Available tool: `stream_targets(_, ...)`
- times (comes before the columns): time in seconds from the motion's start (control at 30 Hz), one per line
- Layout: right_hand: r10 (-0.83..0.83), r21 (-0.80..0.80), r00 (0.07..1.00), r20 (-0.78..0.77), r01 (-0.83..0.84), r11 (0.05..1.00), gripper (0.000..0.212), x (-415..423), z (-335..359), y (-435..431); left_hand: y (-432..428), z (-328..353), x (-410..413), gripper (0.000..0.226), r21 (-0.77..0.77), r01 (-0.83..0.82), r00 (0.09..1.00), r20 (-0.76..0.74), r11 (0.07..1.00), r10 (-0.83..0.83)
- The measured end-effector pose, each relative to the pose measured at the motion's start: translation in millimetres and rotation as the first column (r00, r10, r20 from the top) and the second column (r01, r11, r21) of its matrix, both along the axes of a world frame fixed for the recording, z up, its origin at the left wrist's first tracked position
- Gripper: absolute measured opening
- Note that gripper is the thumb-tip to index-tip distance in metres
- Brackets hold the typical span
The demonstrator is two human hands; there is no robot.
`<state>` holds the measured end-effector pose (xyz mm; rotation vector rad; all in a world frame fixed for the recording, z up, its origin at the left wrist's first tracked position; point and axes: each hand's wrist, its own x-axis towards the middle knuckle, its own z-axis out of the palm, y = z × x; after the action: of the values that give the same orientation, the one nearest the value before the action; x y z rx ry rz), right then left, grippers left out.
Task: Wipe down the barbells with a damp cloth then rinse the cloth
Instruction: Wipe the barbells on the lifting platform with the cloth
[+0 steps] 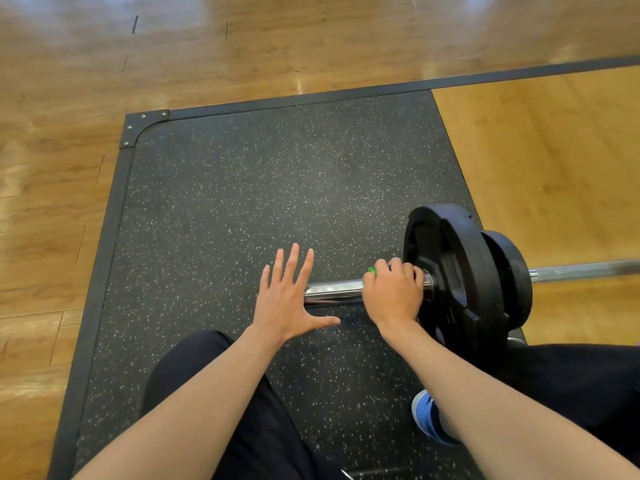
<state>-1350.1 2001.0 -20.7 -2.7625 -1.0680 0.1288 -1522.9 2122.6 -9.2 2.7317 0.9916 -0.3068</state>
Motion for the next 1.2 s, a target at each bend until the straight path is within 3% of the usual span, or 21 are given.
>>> stream_targets(0.1, 0.157, -0.01, 0.987, -0.039, -0.157, 0.987, 0.042, -33, 0, 24, -1, -1, 1, 0.135, -0.005, 0.002, 1.0, 0.001, 1.0, -0.002)
stream_targets(0.2, 0.356, 0.077, 0.934, -0.036, -0.353, 0.933, 0.04, -64, -7, 32, -1, -2, -1, 0.122, 0.004, 0.0, 1.0, 0.004, 1.0, 0.0)
stream_targets(0.33, 0.577, 0.041, 0.814, 0.072, -0.58, 0.813, 0.052, -44, -16, 5, 0, 1, -1, 0.143, 0.003, -0.017, 1.0, -0.016, 1.0, 0.017)
stream_targets(0.4, 0.544, 0.024, 0.836, 0.065, -0.547, 0.837, 0.053, -21, -16, -13, 0, 1, 0, 0.153, 0.007, -0.015, 0.999, -0.034, 1.0, 0.016)
stream_targets(0.53, 0.301, 0.043, 0.953, 0.018, -0.302, 0.952, 0.041, 13, -7, -27, -1, 1, 2, 0.159, 0.013, -0.045, 0.997, -0.055, 0.999, 0.045)
stream_targets(0.67, 0.123, -0.192, 0.977, -0.172, -0.156, 0.969, 0.039, 11, 13, 14, -2, 4, 0, 0.158, 0.006, -0.092, 0.993, -0.07, 0.996, 0.092)
stream_targets(0.73, 0.147, -0.297, 0.958, -0.245, -0.219, 0.929, 0.045, -2, 19, 39, -1, 6, -4, 0.158, 0.016, -0.124, 0.989, -0.084, 0.992, 0.125)
stream_targets(0.83, 0.25, -0.272, 0.914, -0.318, -0.341, 0.9, 0.046, -32, 21, 67, 3, 12, -13, 0.158, -0.001, -0.179, 0.98, -0.089, 0.984, 0.178)
stream_targets(1.0, 0.605, -0.071, 0.787, -0.121, -0.615, 0.785, 0.057, -72, 2, 65, 5, 12, -20, 0.146, 0.034, -0.186, 0.981, -0.049, 0.982, 0.188)
stream_targets(1.1, 0.662, -0.021, 0.749, -0.023, -0.663, 0.748, 0.049, -58, -4, 43, 2, 12, -21, 0.154, 0.028, -0.147, 0.987, -0.062, 0.989, 0.149)
stream_targets(1.2, 0.565, 0.005, 0.825, -0.004, -0.565, 0.825, 0.044, -27, 2, 18, 3, 15, -18, 0.158, 0.027, -0.13, 0.99, -0.058, 0.991, 0.132)
